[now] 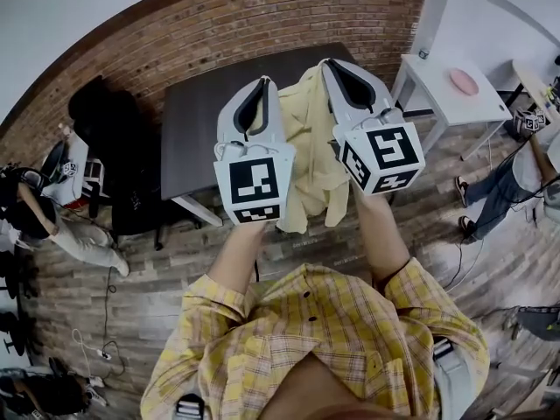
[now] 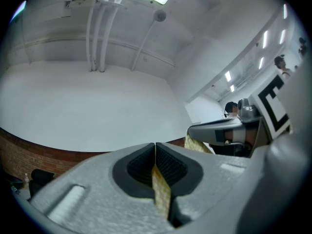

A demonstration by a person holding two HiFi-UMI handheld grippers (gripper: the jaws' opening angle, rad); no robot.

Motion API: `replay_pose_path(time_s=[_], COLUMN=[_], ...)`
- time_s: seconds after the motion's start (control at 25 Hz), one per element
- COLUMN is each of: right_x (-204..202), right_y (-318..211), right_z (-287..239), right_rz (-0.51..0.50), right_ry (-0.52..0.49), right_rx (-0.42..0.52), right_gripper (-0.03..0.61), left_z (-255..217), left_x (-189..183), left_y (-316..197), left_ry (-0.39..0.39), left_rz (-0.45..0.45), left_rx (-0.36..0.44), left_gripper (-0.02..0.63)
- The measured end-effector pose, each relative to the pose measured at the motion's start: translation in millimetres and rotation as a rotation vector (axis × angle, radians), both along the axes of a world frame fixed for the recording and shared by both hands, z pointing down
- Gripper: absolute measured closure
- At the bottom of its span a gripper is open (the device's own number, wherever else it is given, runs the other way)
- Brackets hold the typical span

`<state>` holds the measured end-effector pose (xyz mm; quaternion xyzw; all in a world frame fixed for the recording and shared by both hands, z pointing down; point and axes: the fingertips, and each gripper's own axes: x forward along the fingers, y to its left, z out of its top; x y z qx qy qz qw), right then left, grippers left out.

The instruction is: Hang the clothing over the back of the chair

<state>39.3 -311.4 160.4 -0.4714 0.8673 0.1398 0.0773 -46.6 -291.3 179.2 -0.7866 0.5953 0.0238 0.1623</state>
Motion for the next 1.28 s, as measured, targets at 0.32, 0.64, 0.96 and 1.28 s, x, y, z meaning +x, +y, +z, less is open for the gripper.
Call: replay_pose_path(time_s=[0.32, 0.64, 0.96, 1.28], right_x=[-5, -7, -15, -17], right_y=[-22, -60, -97, -125], right_z=[-13, -8, 8, 31], right_rz=[-0.009, -0.015, -0.006, 0.001], right_ry=[0.013, 0.030, 0.039, 0.050], right_rx=[0.009, -0.020, -0.071, -0.122], right_gripper=[0.571, 0.571, 0.571, 0.571], left_z=[-11, -3, 12, 36], left_x=[-9, -11, -18, -16], left_y=[-24, -63, -99, -127], left_ry=[-0.005, -0.017, -0.003, 0.017], left_rz=[-0.029, -0.043, -0.048, -0.033], left_rx=[-0.001, -0.049, -0.109, -0.180], left_gripper=[0.609, 0.609, 0.609, 0.609])
